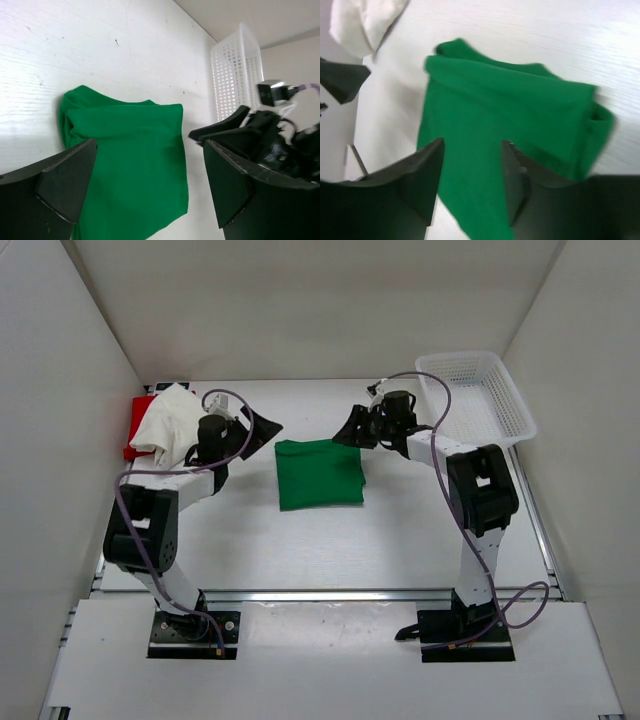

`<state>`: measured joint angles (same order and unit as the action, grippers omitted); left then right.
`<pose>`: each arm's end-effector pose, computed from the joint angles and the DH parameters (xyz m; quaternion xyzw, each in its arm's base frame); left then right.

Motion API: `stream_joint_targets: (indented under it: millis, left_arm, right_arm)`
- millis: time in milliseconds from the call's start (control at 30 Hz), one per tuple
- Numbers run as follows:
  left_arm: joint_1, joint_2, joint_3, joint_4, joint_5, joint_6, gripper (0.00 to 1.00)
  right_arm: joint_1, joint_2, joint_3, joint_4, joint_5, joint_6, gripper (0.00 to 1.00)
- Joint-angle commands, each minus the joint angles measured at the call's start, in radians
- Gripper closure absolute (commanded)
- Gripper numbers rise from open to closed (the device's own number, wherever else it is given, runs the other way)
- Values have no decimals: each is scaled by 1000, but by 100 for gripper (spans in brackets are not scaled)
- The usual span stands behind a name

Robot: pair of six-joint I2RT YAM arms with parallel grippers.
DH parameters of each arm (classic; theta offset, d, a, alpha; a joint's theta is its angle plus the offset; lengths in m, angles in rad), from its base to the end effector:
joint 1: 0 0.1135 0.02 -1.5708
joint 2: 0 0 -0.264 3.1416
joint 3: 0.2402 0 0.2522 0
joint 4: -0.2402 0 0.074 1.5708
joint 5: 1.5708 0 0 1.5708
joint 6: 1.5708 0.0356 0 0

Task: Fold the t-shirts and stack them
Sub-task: Put the neatly folded tshirt into the corner of the board with the left arm

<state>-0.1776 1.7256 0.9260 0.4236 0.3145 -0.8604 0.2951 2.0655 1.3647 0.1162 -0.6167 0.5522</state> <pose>0.3669 -0.0771 0.2009 -0.1904 0.7990 -0.3880 0.4182 0.4314 0.1527 0.1769 -0.0349 0.8508 0.4291 0.3013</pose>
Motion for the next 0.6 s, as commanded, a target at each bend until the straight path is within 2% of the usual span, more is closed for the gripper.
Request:
stream_joint_targets:
  millis: [0,67,100,200,300,467,567]
  left_arm:
    - [-6,-84,-90,-78,-77,113,4]
    - [-20,-98,-119,-129,-110,146,19]
    - [-25,-103,-140,-125,-118,156,22]
    - [-43,-77,-209,-121,-104,158,25]
    - [-65,-15,-230,-85,-42,152,24]
    - [-106,107,-167,-66,1,143,25]
    - [-137,192,-113,-36,52,115,41]
  right_arm:
    - [61,-145,21,-24,64,-77,50]
    - [79,-198,-30,-10,78,-78,46]
    - [90,-217,-39,6,89,-77,47]
    - [101,-323,-166,80,83,-45,47]
    - [98,-416,-283,152,72,-9,47]
    - [92,-507,-400,183,57,8,48]
    - [84,-565,-479,203,57,21,49]
